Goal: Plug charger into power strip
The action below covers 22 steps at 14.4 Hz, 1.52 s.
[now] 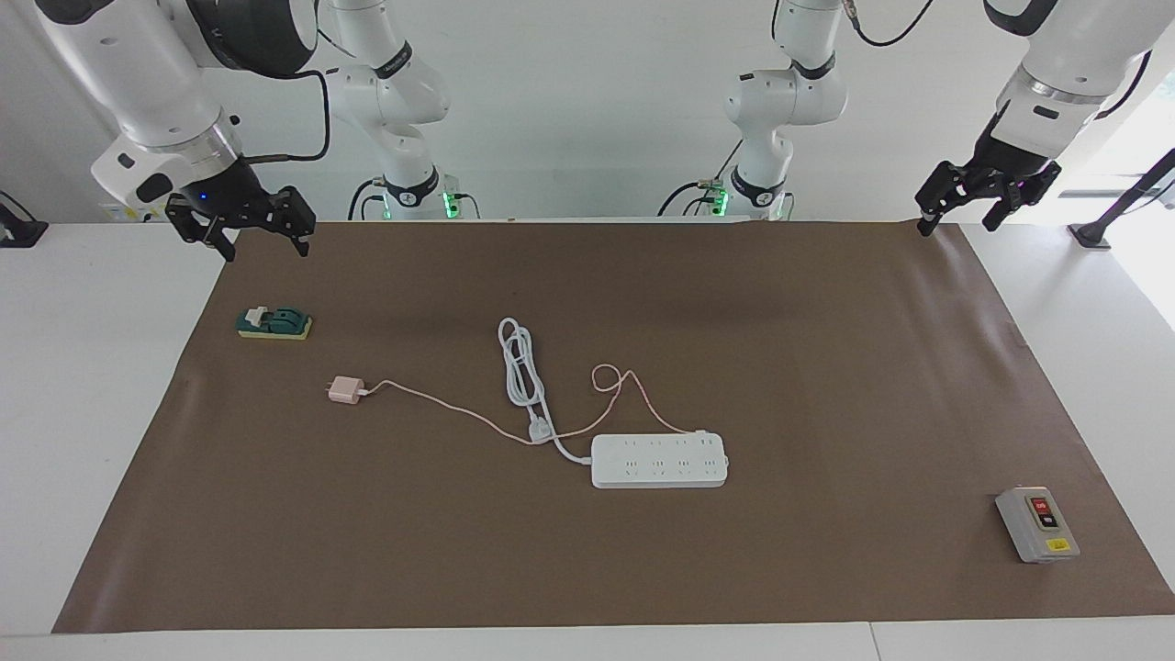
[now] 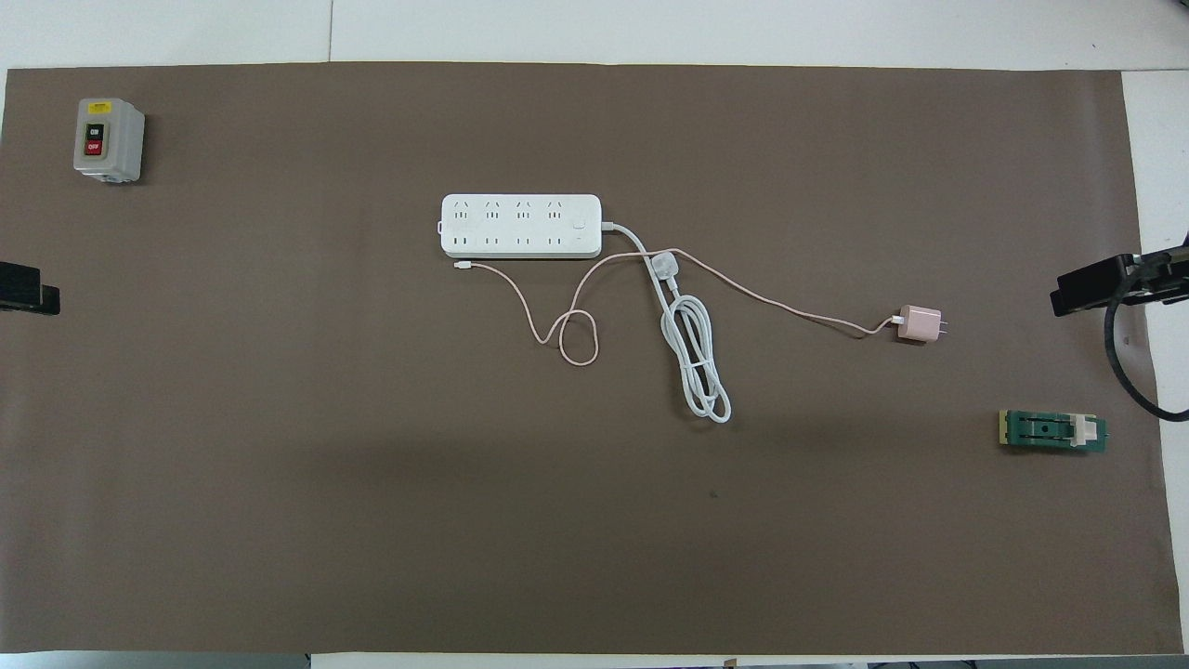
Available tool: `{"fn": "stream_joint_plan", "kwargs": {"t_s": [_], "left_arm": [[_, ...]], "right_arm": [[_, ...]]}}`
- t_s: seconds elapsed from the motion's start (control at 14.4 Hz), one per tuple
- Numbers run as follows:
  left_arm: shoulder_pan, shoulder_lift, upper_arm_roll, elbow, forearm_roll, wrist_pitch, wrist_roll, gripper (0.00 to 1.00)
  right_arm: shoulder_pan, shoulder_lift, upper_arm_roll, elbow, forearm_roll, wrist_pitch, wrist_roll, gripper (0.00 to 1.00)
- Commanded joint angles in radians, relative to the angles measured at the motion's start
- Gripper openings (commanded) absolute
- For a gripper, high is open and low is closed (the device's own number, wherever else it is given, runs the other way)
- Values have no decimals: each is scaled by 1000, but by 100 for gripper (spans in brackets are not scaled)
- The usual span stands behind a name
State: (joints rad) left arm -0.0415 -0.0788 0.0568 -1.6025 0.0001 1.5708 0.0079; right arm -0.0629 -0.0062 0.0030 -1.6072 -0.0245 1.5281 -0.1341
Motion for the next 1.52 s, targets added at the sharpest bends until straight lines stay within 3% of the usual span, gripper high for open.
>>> {"fn": "stream_joint_plan", "kwargs": {"t_s": [0.0,0.28,0.55,0.9,1.11,1.45], "left_arm": [[12,-4,1,-10,-14,29,12,100],[46,-6,0,-13,-14,28,17,100],[49,-4,0,-14,-15,29,15,100],[38,-4,-2,-14,-15,-11,11,100],[34,8,-5,-16,-15,-12,7,100],[20,27,-14,-5,-15,-12,11,100]], "right_arm": [[-37,-29,6,-43,-5,23,7,100],[-60,-31,6,-59,-3,50,11,100],[-121,-38,5,-143,12,101,49,100],[-155,46,6,-168,34,136,244,100],[-181,101,6,-174,119,142,448,100],[-236,186,5,-201,366,213,807,100]]}}
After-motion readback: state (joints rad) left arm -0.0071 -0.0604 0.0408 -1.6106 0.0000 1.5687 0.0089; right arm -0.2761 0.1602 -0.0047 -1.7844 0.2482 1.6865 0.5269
